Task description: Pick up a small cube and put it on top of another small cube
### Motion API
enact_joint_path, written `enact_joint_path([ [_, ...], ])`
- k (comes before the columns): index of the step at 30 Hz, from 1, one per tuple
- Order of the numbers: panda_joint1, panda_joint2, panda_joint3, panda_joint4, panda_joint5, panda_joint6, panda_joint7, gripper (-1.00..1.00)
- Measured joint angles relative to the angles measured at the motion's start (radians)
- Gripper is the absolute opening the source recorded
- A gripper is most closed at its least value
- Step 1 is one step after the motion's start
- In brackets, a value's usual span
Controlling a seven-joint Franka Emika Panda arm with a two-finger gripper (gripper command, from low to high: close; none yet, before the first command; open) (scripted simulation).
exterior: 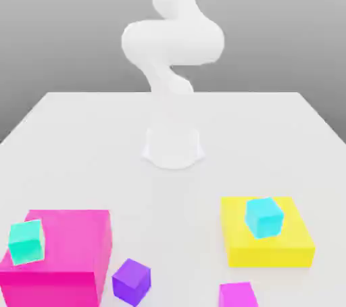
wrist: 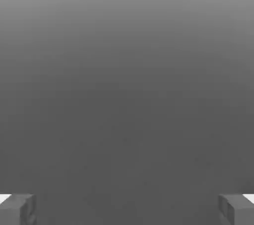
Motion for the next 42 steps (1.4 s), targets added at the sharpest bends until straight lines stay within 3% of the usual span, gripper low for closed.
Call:
enact_joint_path([
  [9, 0.163, 0.288, -0.189, -0.053, 0.09, 0.111, -0.388, 0.0],
  [17, 0.243, 0.546, -0.294, -0.098, 0.207, 0.204, -0.754, 0.0],
  [24, 0.238, 0.765, -0.31, -0.138, 0.277, 0.288, -1.05, 0.0],
  [31, 0.2, 0.956, -0.309, -0.183, 0.226, 0.392, -1.255, 0.0],
  [36, 0.119, 1.112, -0.213, -0.155, 0.312, 0.507, -1.349, 0.0],
  [37, 0.097, 1.143, -0.186, -0.148, 0.332, 0.53, -1.365, -1.0],
  [42, 0.097, 1.143, -0.186, -0.148, 0.332, 0.527, -1.365, -1.0],
])
